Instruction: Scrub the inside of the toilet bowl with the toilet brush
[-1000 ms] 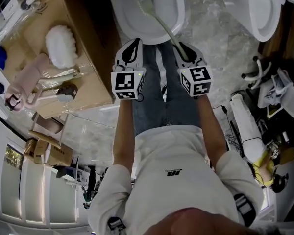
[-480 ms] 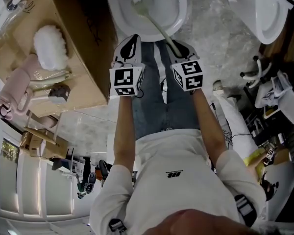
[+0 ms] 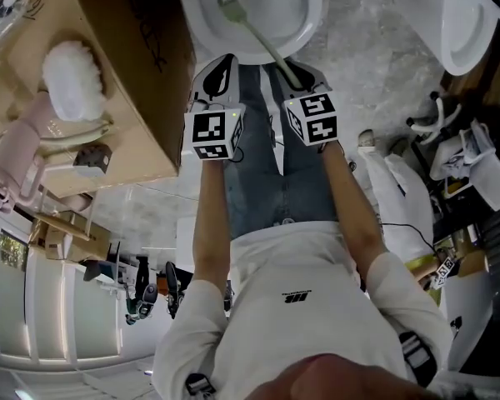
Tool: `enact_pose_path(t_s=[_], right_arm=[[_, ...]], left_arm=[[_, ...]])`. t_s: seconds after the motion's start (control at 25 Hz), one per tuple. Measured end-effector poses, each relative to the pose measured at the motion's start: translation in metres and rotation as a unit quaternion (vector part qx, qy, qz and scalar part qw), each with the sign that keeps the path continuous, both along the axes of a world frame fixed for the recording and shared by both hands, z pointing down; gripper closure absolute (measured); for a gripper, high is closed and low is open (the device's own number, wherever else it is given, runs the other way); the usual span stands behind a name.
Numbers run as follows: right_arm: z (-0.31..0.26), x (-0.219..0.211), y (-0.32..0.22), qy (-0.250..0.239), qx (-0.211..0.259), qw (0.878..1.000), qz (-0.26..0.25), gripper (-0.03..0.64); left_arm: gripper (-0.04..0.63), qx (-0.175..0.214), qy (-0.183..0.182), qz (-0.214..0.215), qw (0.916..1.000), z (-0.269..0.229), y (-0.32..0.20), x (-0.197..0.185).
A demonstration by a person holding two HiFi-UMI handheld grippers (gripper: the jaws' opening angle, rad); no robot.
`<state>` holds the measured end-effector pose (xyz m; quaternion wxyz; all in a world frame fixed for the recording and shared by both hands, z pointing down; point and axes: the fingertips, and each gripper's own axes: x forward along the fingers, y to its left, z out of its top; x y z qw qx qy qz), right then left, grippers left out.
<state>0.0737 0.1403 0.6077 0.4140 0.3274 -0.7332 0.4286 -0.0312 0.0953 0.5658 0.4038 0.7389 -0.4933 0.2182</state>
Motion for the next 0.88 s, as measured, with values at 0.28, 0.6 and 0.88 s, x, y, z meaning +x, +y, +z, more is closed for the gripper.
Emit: enact_pose_path(t_s=[0.28,0.6,0.88], right_arm=[[0.019,-0.004,0.008,0.008,-0.019,1.000,-0.011,0.538],[0.038,-0.005,0.012,0.024,-0.035,0.999,-0.024,0.538],[0.049,-0.007,0.016,0.044,-0.049,0.997,-0.042,0.538]], left_arm=[[0.584,-0.007,-0.001,-0.001,1.0000,0.007,0.003,0.001],[0.584,-0.012,0.002,-0.001,0.9999,0.014,0.007,0.002],[0.584,-0.016,0.003,-0.001,0.9999,0.017,0.011,0.001]])
